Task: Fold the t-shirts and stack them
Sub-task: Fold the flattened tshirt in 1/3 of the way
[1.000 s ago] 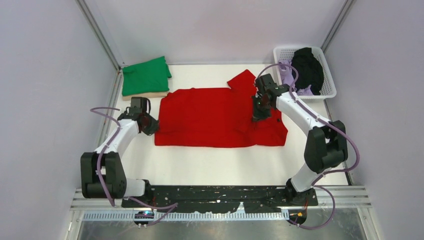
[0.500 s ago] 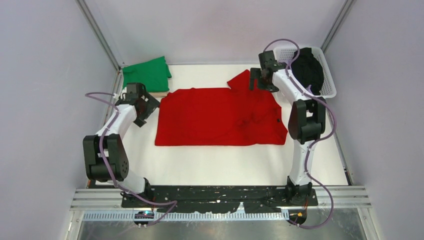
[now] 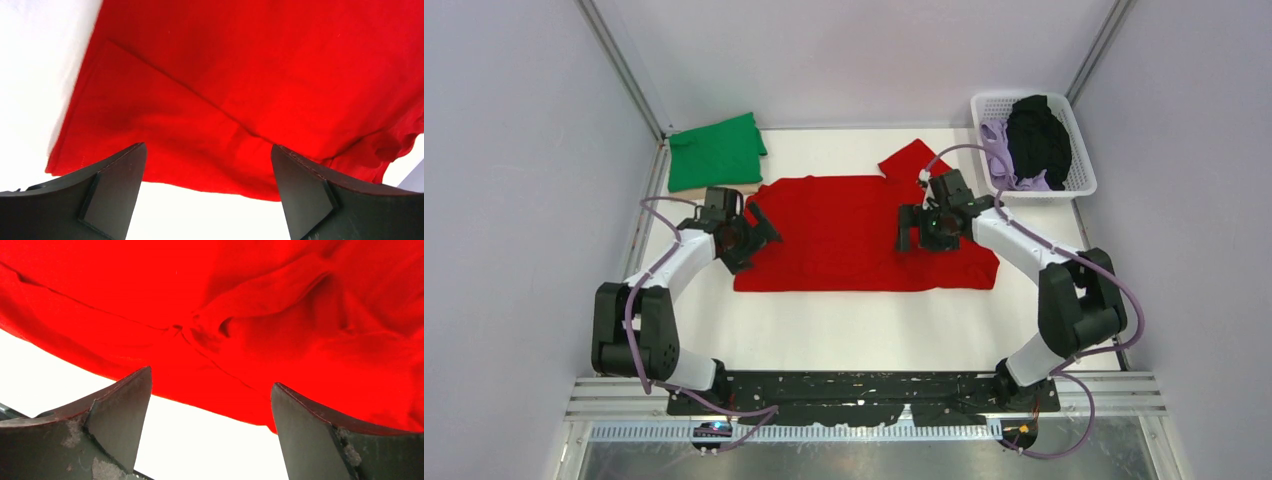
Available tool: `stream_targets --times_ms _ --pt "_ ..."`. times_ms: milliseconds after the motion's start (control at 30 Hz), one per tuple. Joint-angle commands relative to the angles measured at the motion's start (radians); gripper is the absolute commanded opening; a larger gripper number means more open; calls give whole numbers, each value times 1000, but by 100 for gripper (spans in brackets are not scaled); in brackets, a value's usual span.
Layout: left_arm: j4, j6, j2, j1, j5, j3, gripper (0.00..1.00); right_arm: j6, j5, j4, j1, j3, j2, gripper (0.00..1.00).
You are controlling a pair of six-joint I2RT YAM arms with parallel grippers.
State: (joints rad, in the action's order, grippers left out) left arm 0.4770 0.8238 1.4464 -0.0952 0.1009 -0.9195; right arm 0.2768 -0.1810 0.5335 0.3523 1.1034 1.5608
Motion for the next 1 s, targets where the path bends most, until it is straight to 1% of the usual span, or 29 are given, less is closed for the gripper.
stream_targets --times_ms 0,100,133,233,367,433,500,600,667,767,800,867,967 --pt "-95 -16 -5 -13 74 48 100 40 -27 -137 29 -23 55 96" --pt "-89 -28 38 -12 41 46 100 23 26 -190 28 40 143 96" --pt "-83 -36 49 -13 22 41 99 11 65 -199 27 61 162 96" --pt "-55 -56 81 -7 -14 13 100 3 109 -247 6 193 281 95" --pt "-42 -63 86 -3 -23 -4 100 24 118 -277 -28 369 421 95" --pt "-32 -71 76 -2 -20 -12 99 28 122 -285 -35 435 449 95" --pt "-19 -80 67 -3 -20 -18 100 30 119 -289 -36 461 441 95" --pt "-2 -87 49 -2 -24 -20 100 26 119 -301 -36 418 383 96" --pt "-20 -89 39 -2 -11 -11 100 14 117 -293 -36 345 321 96" --pt "-84 -80 49 -3 42 6 100 23 107 -287 -33 165 210 95" --pt "-106 -74 63 -4 77 6 100 27 100 -288 -27 86 171 95" --pt "-139 -67 104 -14 106 -11 100 44 91 -286 -19 -15 130 95" --pt "-126 -64 185 -18 121 -52 100 75 97 -267 -16 -111 105 95"
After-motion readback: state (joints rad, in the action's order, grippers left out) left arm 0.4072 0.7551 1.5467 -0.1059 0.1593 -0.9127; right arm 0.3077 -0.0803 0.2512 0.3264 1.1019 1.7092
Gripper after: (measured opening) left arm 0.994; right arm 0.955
